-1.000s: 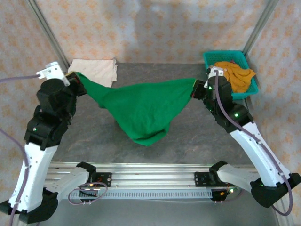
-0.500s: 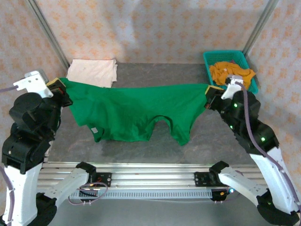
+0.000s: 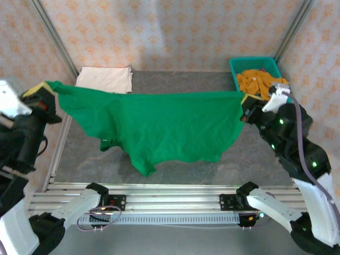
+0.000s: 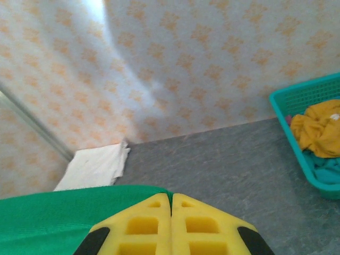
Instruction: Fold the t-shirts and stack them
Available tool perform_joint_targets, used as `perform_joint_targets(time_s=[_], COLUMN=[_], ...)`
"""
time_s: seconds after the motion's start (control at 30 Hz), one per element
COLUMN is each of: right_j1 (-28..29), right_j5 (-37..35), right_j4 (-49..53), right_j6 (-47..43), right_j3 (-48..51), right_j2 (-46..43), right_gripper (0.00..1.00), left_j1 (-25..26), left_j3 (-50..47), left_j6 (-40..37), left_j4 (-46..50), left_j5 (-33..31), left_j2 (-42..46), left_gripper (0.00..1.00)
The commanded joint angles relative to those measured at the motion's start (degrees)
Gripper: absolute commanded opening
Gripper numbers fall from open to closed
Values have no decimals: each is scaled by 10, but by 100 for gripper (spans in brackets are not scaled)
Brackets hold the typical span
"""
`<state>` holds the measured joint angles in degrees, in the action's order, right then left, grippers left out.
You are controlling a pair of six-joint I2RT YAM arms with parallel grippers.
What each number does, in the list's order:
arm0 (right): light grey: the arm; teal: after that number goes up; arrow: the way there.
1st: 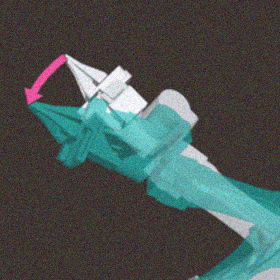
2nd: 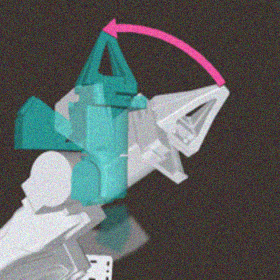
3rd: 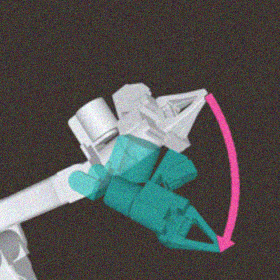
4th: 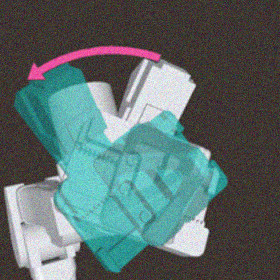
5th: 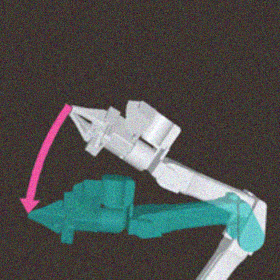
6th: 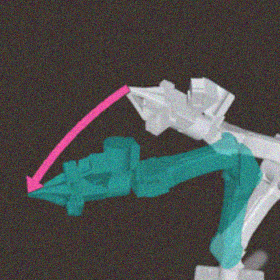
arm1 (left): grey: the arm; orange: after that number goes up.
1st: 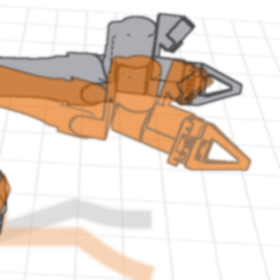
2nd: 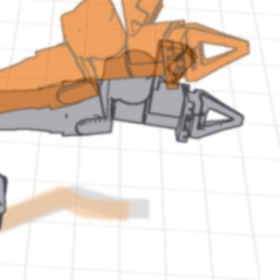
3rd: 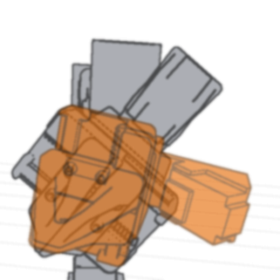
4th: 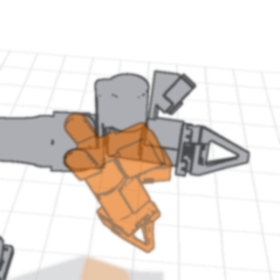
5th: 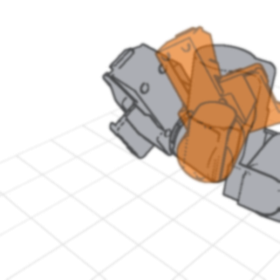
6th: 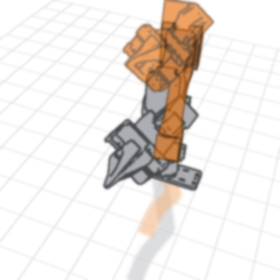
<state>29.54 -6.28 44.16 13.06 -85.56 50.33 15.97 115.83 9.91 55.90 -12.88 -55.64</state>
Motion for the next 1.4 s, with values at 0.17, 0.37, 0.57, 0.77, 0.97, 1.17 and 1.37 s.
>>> perform_joint_targets(time_s=[0.17,0.37,0.57,0.77,0.97,1.17,1.37], right_j1=[-72,-127,-162,-163,-125,-122,-139], right_j5=[-55,-30,28,83,119,130,126], right_j4=[-125,-248,-205,-125,-227,-248,-249], right_j6=[-17,1,14,4,33,53,60], right_j3=[-27,-82,-296,-380,-52,134,129], right_j2=[256,482,690,678,477,424,515], right_gripper=[0,0,46,49,49,39,17], left_j1=[-30,-49,-54,-67,-59,-57,-54], left_j3=[112,287,551,370,-218,-388,-387], left_j6=[-100,-111,-123,-72,5,44,79], left_j4=[-58,-98,-87,-76,-294,-296,-317], left_j5=[-23,9,-37,-7,104,147,167], left_j2=[-334,-637,-888,-729,-399,-392,-492], left_gripper=[0,0,79,83,78,58,36])
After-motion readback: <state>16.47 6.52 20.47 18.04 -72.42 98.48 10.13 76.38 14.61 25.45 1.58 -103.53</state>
